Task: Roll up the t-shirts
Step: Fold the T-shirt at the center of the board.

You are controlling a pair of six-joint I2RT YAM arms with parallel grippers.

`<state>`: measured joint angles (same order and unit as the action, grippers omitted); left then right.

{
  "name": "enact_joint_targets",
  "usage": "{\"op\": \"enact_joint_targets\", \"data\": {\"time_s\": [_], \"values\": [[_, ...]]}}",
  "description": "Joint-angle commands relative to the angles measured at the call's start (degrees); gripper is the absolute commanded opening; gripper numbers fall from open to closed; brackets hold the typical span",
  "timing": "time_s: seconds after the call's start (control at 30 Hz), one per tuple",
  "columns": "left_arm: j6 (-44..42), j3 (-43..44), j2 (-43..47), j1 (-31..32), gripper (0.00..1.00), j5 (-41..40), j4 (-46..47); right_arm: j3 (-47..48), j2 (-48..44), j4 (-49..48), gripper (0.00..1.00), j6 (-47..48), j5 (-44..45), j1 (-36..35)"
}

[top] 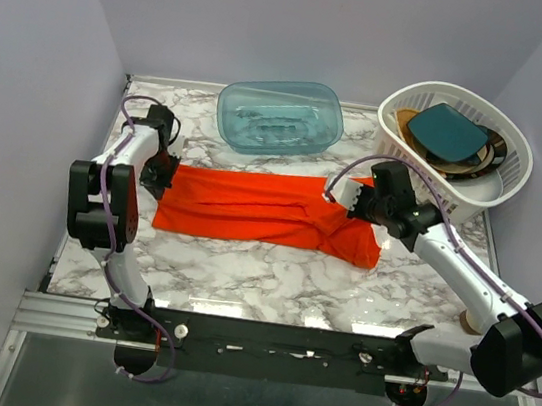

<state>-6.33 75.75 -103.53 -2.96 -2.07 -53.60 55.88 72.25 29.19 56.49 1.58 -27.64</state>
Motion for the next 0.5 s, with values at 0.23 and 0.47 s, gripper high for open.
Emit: {"op": "enact_joint_targets", "data": {"time_s": [0.23, 0.47], "values": [[0.9, 3.4, -3.6, -0.6, 0.0, -0.4, 1.3, 2.8, 7.6, -6.8, 0.01, 1.5, -0.4, 2.1], [1.4, 4.1, -3.9, -0.6, 0.0, -0.7, 1.8, 5.4, 11.9, -8.1, 0.01, 0.4, -0.5, 2.1]]}}
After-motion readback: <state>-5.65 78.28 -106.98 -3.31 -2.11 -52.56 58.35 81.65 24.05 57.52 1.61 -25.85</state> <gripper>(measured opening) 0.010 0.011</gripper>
